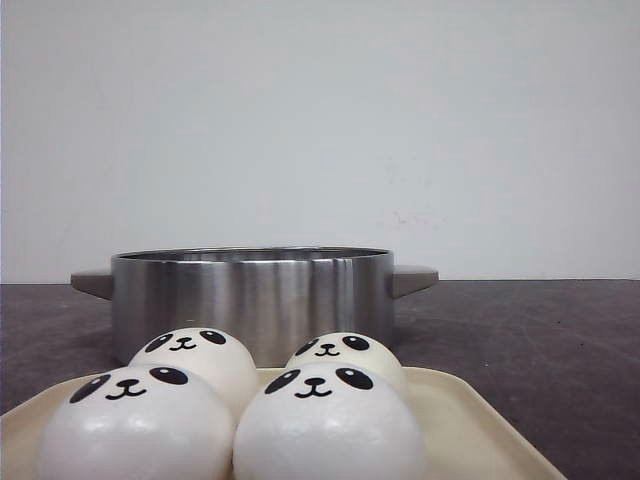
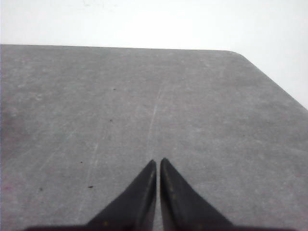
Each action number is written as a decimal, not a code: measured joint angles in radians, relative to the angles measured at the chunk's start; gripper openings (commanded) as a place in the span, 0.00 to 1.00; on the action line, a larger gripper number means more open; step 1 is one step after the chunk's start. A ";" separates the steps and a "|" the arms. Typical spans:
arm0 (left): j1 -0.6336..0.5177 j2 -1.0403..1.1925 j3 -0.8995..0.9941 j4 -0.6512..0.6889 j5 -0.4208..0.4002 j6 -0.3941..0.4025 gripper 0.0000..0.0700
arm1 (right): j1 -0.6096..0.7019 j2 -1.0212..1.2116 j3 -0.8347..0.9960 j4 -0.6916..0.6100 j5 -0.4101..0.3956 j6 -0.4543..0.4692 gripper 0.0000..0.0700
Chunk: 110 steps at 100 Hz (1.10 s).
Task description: Steam buns
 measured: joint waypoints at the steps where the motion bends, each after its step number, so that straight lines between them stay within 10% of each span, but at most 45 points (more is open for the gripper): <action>1: 0.000 0.000 0.000 0.000 0.000 0.000 0.00 | 0.000 0.000 0.000 0.000 0.000 0.000 0.01; 71: 0.000 0.000 0.001 0.000 0.010 -0.241 0.00 | 0.000 0.000 0.000 0.226 -0.209 0.349 0.01; 110: -0.005 0.034 0.179 -0.015 0.366 -0.505 0.01 | 0.000 0.043 0.224 0.068 -0.493 0.591 0.01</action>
